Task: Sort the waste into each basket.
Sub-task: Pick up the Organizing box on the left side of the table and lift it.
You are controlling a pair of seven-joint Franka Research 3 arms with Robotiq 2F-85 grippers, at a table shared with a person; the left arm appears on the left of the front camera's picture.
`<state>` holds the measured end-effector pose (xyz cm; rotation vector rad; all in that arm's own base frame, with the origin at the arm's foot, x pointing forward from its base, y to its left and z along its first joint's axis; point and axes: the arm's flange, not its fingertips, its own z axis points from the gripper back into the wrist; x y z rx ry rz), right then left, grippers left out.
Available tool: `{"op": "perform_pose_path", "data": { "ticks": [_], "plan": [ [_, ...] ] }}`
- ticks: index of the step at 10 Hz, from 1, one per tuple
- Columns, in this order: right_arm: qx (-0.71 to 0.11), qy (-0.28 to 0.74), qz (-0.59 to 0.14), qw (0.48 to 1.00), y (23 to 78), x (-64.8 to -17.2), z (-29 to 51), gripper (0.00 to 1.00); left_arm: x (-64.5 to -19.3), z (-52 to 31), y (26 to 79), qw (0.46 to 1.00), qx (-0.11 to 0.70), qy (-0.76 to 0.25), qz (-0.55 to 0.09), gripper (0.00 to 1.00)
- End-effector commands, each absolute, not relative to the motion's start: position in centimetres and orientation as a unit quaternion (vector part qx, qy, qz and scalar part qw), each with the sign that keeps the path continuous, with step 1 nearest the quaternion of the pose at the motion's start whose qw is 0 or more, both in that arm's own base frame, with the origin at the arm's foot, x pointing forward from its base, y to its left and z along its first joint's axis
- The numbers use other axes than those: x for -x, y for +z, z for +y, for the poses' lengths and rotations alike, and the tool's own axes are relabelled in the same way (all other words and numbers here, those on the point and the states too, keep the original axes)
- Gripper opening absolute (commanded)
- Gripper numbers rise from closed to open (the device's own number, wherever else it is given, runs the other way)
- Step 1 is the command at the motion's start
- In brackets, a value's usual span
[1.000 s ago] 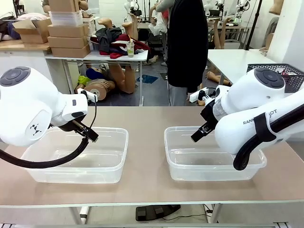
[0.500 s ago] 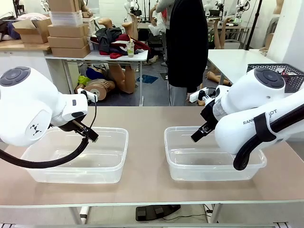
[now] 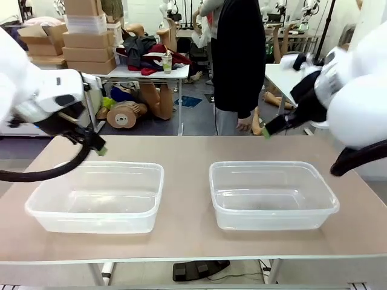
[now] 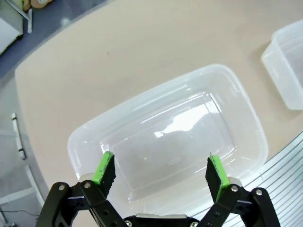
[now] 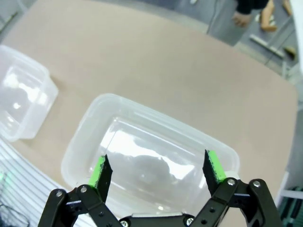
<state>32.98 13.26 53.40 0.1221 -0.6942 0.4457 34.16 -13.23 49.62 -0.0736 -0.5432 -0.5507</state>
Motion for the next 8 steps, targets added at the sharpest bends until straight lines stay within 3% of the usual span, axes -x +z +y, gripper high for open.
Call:
{"op": "perform_pose_path", "data": {
  "ticks": [1, 2, 3, 4, 5, 6, 8],
  "plan": [
    [-0.064, 0.23, -0.321, 0.916, 50.3, -35.1, 14.1, 1.0, -37.3, -14.7, 43.5, 0.93, 0.022, -0.286, -0.228, 1.0],
    [-0.059, 0.216, -0.337, 0.914, 53.4, -33.0, 13.3, 1.0, -37.3, -14.7, 43.5, 0.93, 0.022, -0.286, -0.228, 1.0],
    [-0.164, 0.251, -0.235, 0.925, 51.8, -34.6, 14.0, 1.0, -34.9, -13.7, 47.9, 0.929, 0.033, -0.273, -0.249, 1.0],
    [-0.344, 0.197, -0.204, 0.895, 54.2, -34.1, 12.4, 1.0, -34.4, -11.3, 50.7, 0.917, 0.149, -0.271, -0.254, 1.0],
    [-0.49, 0.133, -0.187, 0.841, 56.6, -33.2, 8.6, 1.0, -34.0, -7.7, 53.3, 0.879, 0.301, -0.27, -0.253, 1.0],
    [-0.582, 0.04, -0.186, 0.791, 57.5, -32.5, 4.4, 1.0, -33.8, -4.1, 54.6, 0.862, 0.371, -0.221, -0.265, 1.0],
    [-0.686, -0.134, -0.251, 0.669, 55.6, -30.0, -5.0, 1.0, -33.6, 1.6, 54.0, 0.815, 0.502, -0.136, -0.257, 1.0]
  ]
}}
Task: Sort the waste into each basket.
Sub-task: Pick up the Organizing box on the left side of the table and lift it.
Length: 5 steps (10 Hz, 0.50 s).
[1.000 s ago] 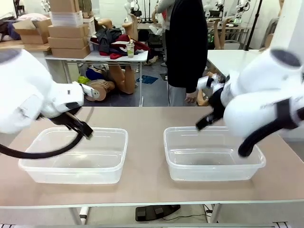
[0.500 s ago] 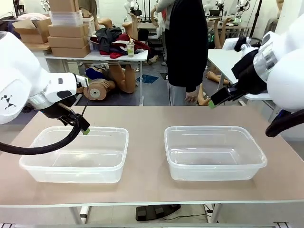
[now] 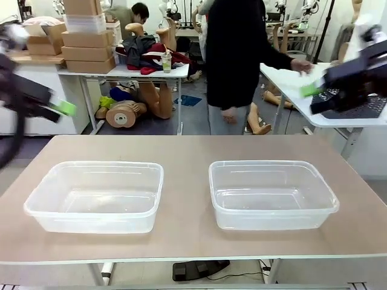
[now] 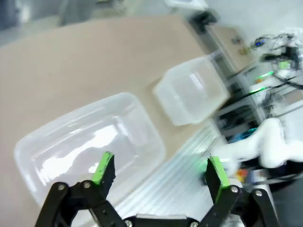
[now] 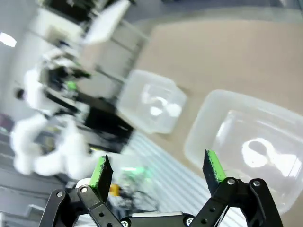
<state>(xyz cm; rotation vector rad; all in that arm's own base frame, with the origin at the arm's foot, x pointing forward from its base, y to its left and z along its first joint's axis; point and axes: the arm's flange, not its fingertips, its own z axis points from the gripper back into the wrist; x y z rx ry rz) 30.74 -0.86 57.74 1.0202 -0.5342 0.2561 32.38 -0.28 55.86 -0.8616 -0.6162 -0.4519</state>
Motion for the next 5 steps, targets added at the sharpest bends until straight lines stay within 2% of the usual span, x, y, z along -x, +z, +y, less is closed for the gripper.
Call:
{"op": "perform_pose_path", "data": {
  "ticks": [1, 3, 4, 5],
  "plan": [
    [-0.7, -0.183, -0.272, 0.634, 54.3, -28.5, -7.9, 1.0, -33.9, 3.5, 52.5, 0.804, 0.547, -0.065, -0.225, 1.0],
    [-0.679, -0.241, -0.288, 0.631, 53.2, -27.0, -10.2, 1.0, -33.5, 5.3, 51.0, 0.781, 0.58, -0.018, -0.229, 1.0],
    [-0.584, 0.015, -0.252, 0.772, 56.4, -28.3, -9.4, 1.0, -33.3, 5.1, 50.9, 0.832, 0.508, 0.043, -0.218, 1.0],
    [-0.584, 0.015, -0.252, 0.772, 56.4, -28.3, -9.4, 1.0, -32.9, 6.3, 52.0, 0.787, 0.566, -0.064, -0.237, 1.0]
  ]
}}
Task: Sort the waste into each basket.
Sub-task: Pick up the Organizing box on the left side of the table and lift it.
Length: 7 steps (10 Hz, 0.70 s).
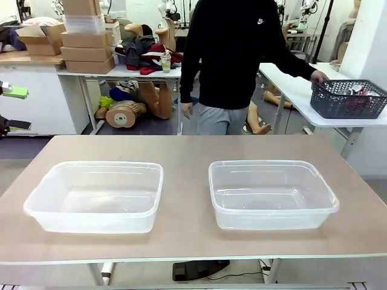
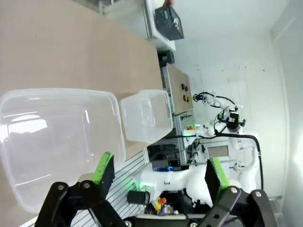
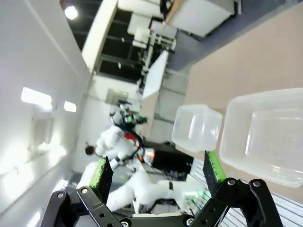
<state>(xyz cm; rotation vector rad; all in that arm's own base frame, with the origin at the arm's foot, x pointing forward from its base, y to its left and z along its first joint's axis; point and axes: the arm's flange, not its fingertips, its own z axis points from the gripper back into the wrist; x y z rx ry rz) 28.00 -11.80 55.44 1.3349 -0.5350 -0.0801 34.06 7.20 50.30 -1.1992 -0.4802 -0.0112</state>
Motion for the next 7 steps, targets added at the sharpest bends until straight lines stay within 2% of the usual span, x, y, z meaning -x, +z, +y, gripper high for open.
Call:
{"op": "perform_pose_path", "data": {
  "ticks": [1, 7],
  "plan": [
    [-0.584, 0.015, -0.252, 0.772, 56.4, -28.32, -9.4, 1.0, -32.91, 6.34, 51.98, 0.787, 0.566, -0.064, -0.237, 1.0],
    [-0.578, 0.005, -0.239, 0.78, 56.39, -28.02, -9.13, 1.0, -32.43, 6.14, 52.29, 0.794, 0.56, -0.057, -0.228, 1.0]
  ]
}}
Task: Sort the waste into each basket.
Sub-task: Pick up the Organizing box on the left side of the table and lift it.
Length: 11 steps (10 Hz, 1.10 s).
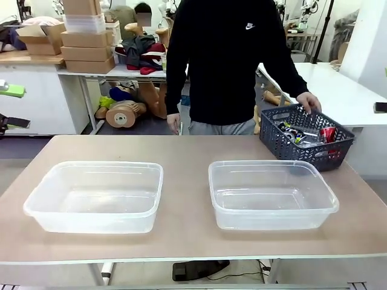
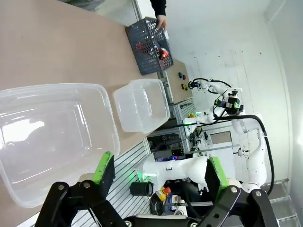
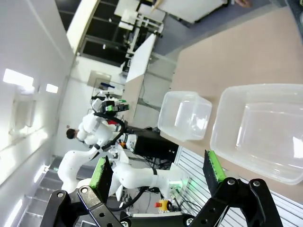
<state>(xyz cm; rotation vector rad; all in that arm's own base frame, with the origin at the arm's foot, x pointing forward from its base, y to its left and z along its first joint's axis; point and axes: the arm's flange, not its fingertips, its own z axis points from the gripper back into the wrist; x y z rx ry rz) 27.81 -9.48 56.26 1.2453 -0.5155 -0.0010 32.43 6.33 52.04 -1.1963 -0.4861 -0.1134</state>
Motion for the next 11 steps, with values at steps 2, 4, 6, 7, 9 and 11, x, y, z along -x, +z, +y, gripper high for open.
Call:
{"op": "perform_pose_path", "data": {
  "ticks": [2, 4, 6, 7, 9, 11],
  "plan": [
    [-0.495, -0.013, -0.174, 0.851, 58.4, -32.4, 0.3, 1.0, -32.6, 5.3, 53.9, 0.886, 0.4, -0.124, -0.198, 1.0],
    [-0.413, 0.051, -0.086, 0.905, 56.8, -35.7, 14.7, 1.0, -32.0, 6.6, 54.1, 0.953, 0.193, -0.15, -0.178, 1.0],
    [-0.331, 0.101, -0.035, 0.938, 51.6, -36.9, 24.8, 1.0, -31.1, 5.8, 51.4, 0.964, 0.137, -0.16, -0.162, 1.0],
    [-0.318, 0.132, -0.04, 0.938, 49.7, -36.3, 28.1, 1.0, -31.0, 4.3, 49.9, 0.96, 0.159, -0.171, -0.155, 1.0],
    [-0.349, 0.121, -0.04, 0.928, 50.1, -32.6, 28.4, 1.0, -31.7, 6.2, 51.9, 0.958, 0.154, -0.178, -0.163, 1.0],
    [-0.349, 0.121, -0.04, 0.928, 50.1, -32.6, 28.4, 1.0, -31.7, 6.2, 51.9, 0.958, 0.154, -0.178, -0.163, 1.0]
  ]
}}
